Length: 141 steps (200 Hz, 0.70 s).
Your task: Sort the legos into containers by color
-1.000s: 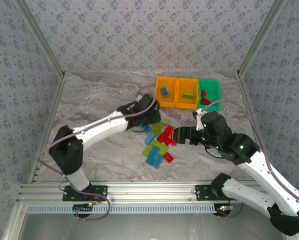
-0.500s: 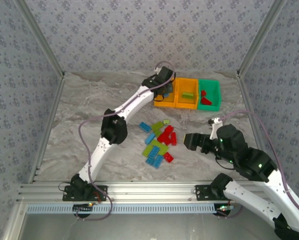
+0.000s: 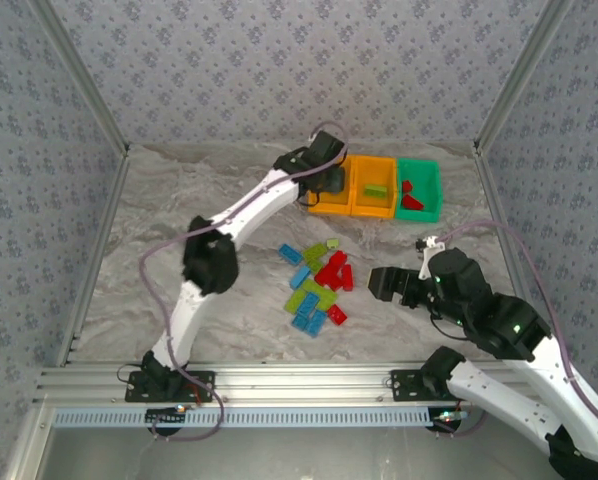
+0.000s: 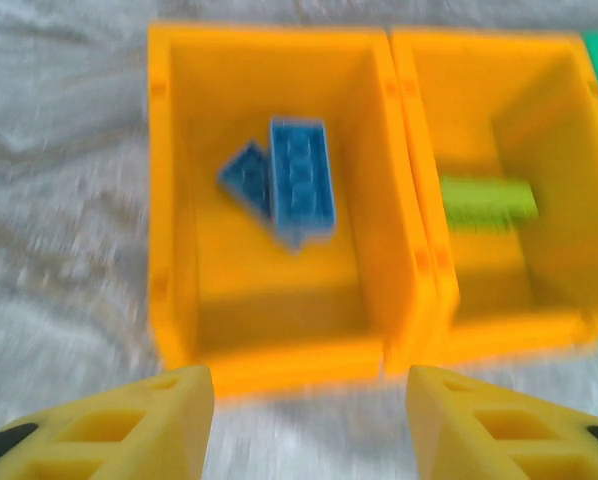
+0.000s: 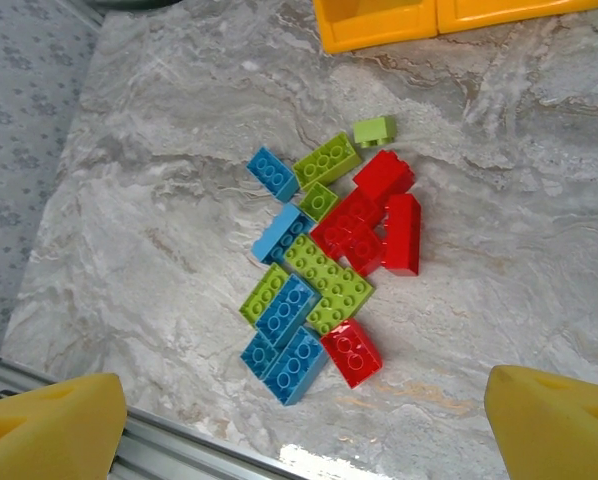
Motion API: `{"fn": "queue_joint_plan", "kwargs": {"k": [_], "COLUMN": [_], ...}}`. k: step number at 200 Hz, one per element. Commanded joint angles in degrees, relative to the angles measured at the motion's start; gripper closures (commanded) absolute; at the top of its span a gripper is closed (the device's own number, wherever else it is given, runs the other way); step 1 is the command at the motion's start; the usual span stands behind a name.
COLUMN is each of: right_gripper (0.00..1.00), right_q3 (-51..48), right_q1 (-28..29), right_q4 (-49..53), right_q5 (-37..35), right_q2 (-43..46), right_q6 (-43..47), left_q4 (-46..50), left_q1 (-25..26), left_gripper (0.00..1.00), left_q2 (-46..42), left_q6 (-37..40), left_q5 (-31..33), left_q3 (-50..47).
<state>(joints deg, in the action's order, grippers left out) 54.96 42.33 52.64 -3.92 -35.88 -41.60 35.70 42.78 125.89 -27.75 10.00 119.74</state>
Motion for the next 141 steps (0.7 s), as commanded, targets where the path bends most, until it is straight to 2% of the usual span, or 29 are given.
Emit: {"fn": "queue_joint_plan", "kwargs": {"k": [1, 34, 53, 81, 105, 141], "right_gripper": [0.05, 0.04, 0.04, 0.05, 0.11, 0.22], "right_q3": [-2.37, -5.99, -7.96, -9.99, -9.91, -10.46], "right_q1": [0.47, 0.42, 0.26, -1.53, -3.58, -8.72], "right_q4": [1.20, -4.13, -8.31, -14.85, -20.34, -27.89], "right_q5": [-1.87, -0.65, 0.30, 3.27, 5.84, 9.74], "right_q2": [-2.66, -9.03, -13.94, -22.45, -29.21, -37.36], "right_q6": [0.18, 1.68, 2.05, 3.42, 4.95, 5.11], "left_q4": [-18.93, -32.96, -34.99, -21.59, -11.23, -7.56], "left_q1": [2.45, 2.71, 5.19, 9.68, 11.63, 12.52], "left_gripper": [0.46, 0.48, 0.49, 0.45, 0.35, 0.27], "left_q2": [-20.45, -43.05, -53.85, -64.03, -69.38, -75.06], "left_q6": [2.69, -0.16, 1.98, 8.13, 10.25, 8.49], "left_q5": [-2.83, -10.23, -12.18, -10.79, -13.91, -14.02], "left_q3": [-21.74, -54.31, -66.14, -70.06, -70.50, -73.67]}}
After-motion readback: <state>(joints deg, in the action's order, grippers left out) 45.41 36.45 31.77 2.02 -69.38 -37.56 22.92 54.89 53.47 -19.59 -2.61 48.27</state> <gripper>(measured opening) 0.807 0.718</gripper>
